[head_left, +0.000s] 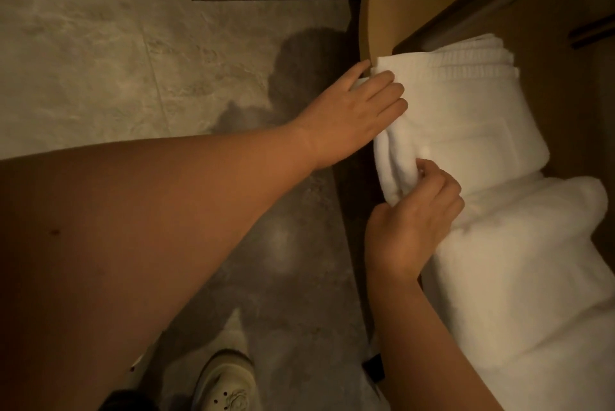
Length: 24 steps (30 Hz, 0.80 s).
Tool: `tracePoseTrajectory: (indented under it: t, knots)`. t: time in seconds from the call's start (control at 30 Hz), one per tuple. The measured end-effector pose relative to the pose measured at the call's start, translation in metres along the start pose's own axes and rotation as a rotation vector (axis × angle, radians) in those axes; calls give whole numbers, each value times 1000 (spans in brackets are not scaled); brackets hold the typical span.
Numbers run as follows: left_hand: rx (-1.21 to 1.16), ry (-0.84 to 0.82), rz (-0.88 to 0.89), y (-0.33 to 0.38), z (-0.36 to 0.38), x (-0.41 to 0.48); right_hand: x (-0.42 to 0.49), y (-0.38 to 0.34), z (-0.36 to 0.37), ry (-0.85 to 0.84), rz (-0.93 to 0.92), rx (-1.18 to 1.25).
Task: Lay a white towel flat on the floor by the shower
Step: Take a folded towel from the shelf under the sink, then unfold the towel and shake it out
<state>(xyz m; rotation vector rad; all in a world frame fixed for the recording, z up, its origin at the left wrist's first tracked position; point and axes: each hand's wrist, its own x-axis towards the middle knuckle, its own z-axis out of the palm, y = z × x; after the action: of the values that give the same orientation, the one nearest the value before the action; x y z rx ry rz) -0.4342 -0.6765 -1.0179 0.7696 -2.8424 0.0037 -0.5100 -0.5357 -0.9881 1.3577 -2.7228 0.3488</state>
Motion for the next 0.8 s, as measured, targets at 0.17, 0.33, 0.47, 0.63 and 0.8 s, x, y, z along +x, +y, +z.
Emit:
tracePoseTrajectory:
  t: [0.17,0.33,0.47,0.63,0.8]
  knots:
    - [-104,4,8,-10,-14,-9,-5,-2,-21,10,-21,181]
    - [-209,-27,-28,-23,-52,-30,-12,-15,-60,11,-135,251]
    - [-252,-29,-90,-37,-99,-55,-14,-36,-99,-14,-195,319]
    - [-383,-34,-157,-64,-184,-106,-9,-81,-154,-133,-304,441]
    - [-444,-63,-343,-94,-286,-161,-8,-138,-219,-298,-349,572]
